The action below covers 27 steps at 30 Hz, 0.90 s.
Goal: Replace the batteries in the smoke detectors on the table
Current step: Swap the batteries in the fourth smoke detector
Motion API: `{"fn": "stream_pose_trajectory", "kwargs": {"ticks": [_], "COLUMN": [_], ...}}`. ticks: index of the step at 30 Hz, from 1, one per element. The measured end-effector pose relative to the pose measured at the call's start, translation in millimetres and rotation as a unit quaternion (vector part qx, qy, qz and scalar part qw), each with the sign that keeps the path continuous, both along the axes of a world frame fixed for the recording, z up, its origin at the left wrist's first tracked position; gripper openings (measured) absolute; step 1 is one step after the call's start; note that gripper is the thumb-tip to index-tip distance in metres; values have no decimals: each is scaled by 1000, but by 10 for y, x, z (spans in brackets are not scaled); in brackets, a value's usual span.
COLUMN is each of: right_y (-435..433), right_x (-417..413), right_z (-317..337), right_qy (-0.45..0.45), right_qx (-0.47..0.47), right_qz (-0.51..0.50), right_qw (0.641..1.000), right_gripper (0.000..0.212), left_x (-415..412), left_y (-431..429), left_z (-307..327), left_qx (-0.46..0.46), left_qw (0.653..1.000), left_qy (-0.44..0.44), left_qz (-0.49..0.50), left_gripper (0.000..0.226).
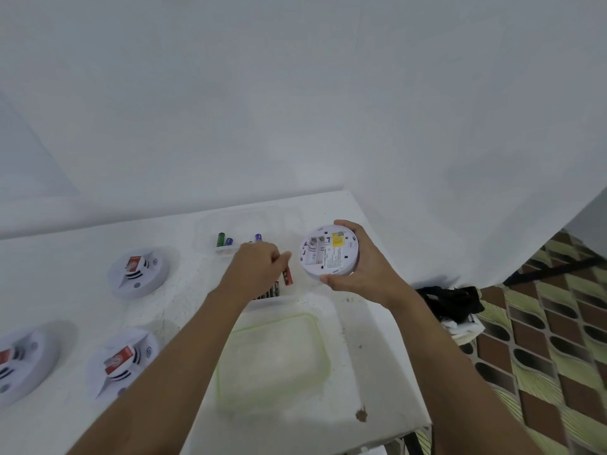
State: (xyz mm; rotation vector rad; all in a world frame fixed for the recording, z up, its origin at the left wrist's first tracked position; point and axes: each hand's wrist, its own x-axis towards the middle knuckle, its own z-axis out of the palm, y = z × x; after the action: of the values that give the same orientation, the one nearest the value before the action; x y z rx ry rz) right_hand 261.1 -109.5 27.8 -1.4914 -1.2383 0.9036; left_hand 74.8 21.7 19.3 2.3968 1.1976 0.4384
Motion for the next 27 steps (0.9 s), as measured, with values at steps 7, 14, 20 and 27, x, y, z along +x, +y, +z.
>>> {"fn": "stream_pose_trajectory", "kwargs": {"ticks": [7,14,20,27], "right_y": [105,228,357,527], "right_x": [29,5,7,25], "right_z": [-42,-23,-14,-29], "right_qy": [11,25,26,28], "right_qx": [6,7,13,23], "right_qz": [-20,-21,-30,-37], "right_qw": [1000,999,999,999], "right_gripper": [93,93,92,92], "left_x": [166,76,53,267], "left_y": [64,160,526,1055], "left_z": [-92,137,389,198], "left_qx": [-31,-15,24,-36], "left_qw": [987,990,998,991], "left_qy": [157,139,-3,123], "left_qz": [-6,2,58,45], "left_gripper": [45,54,32,21]}}
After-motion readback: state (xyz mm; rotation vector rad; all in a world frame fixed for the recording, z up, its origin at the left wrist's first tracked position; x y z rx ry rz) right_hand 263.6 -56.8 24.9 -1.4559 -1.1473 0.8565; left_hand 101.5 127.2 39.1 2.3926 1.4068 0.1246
